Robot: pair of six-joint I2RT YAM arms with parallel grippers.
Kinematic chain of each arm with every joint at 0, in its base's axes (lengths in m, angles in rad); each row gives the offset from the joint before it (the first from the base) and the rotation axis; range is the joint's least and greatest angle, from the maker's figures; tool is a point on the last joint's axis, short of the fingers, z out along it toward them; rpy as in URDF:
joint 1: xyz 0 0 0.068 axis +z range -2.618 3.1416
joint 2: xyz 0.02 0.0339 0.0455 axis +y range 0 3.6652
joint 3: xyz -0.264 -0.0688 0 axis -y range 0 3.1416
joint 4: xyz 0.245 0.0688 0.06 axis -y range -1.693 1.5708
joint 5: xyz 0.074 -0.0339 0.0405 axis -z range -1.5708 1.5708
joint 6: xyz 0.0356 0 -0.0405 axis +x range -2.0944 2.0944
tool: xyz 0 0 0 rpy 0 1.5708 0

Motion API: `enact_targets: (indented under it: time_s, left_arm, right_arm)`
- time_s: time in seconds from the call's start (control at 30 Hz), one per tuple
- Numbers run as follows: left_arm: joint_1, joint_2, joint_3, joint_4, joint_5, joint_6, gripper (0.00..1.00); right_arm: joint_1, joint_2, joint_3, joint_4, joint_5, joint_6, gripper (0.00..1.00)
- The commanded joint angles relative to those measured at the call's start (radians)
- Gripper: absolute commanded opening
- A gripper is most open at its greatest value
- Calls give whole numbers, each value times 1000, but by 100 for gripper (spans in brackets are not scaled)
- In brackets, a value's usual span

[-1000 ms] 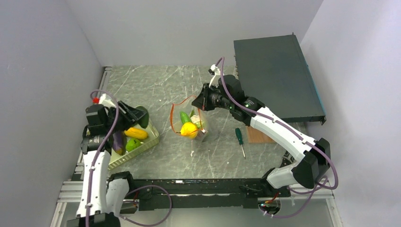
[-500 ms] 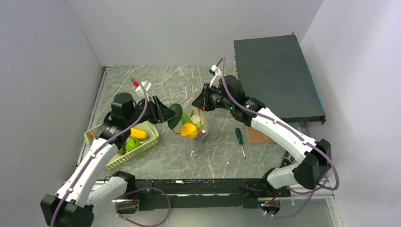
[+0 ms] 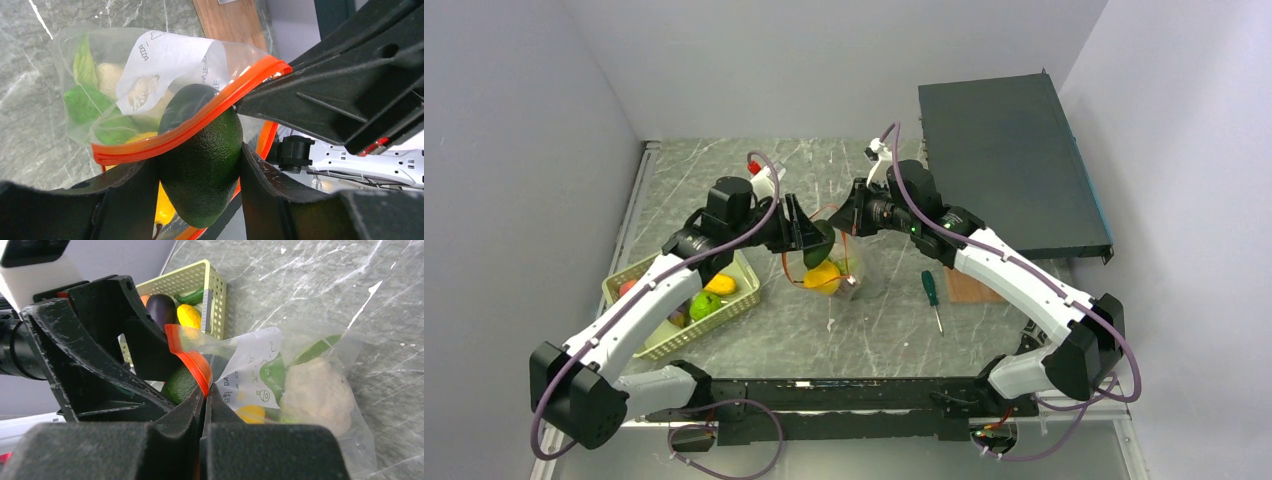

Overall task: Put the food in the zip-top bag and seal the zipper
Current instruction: Place the fake fruit in the zipper food storage bag.

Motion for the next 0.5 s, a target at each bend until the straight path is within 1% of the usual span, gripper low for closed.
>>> enact_targets:
  time_s: [0.0, 0.23, 0.3, 0.47]
  left_arm:
    - [-19, 31, 50, 31, -28, -3, 29]
    - [-23, 38, 43, 39, -53, -6, 59]
    - [-24, 23, 40, 35, -67, -4, 66]
    - [-24, -7, 41, 28, -88, 4, 78]
  right_arm:
    - [3, -50, -3, 71, -6, 6, 0]
    - [4, -61, -8, 74, -4, 5, 0]
    - [4, -65, -11, 72, 5, 0, 0]
    - [4, -65, -6, 61, 12, -10, 0]
